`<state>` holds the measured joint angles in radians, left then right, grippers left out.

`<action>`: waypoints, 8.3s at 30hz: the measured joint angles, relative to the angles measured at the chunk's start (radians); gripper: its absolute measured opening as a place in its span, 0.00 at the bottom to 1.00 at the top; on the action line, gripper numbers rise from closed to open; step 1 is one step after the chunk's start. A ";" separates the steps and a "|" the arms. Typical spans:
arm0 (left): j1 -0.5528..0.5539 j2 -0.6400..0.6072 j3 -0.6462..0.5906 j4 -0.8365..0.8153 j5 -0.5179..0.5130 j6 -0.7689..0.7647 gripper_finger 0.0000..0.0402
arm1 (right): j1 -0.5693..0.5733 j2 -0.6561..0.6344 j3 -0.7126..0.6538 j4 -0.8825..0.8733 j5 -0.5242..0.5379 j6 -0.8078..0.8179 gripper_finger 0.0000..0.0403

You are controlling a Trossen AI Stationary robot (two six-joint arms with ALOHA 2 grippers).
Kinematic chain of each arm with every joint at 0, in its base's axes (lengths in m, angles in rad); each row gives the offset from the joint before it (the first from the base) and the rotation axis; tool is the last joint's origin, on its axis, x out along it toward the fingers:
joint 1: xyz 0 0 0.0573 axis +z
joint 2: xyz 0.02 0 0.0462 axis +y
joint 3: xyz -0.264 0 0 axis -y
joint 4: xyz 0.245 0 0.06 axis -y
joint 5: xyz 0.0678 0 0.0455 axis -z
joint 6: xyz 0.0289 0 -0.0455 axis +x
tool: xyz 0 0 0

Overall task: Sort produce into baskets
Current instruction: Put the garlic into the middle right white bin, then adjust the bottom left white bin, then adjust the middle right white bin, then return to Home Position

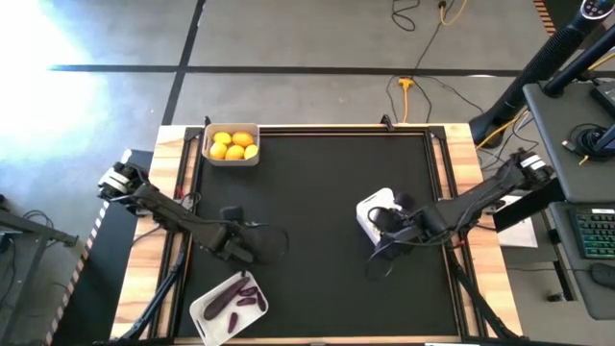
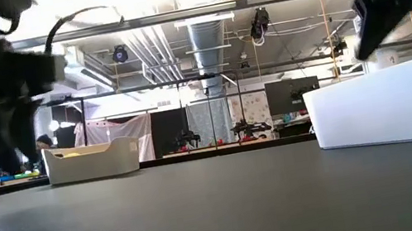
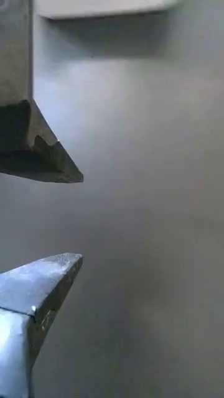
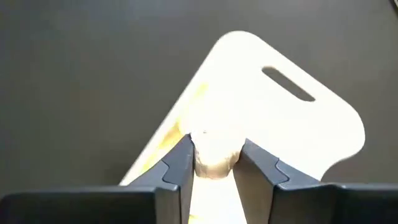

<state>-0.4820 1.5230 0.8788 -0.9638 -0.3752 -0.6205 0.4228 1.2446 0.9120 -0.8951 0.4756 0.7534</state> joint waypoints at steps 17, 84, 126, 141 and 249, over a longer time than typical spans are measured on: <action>-0.008 0.000 -0.027 0.049 0.367 -0.031 0.45 | -0.001 0.009 0.050 0.016 -0.003 0.001 0.52; -0.392 0.020 0.179 0.130 0.409 -0.551 0.45 | -0.007 0.022 0.060 0.314 0.022 -0.410 0.55; -0.476 0.012 0.250 -0.472 0.383 -0.936 0.23 | -0.057 0.022 -0.020 0.502 0.013 -0.466 0.55; -0.127 -0.068 0.031 -0.333 0.321 -0.540 0.01 | -0.057 0.022 -0.057 0.522 -0.074 -0.409 0.55; 0.424 -1.420 -0.868 1.019 0.127 0.546 0.00 | -0.391 -1.210 -0.899 0.913 -0.461 -0.801 0.02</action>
<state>-0.0581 0.1026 0.0105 0.0556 -0.2484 -0.0743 0.0319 0.0346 0.0132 0.0180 0.0142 -0.0474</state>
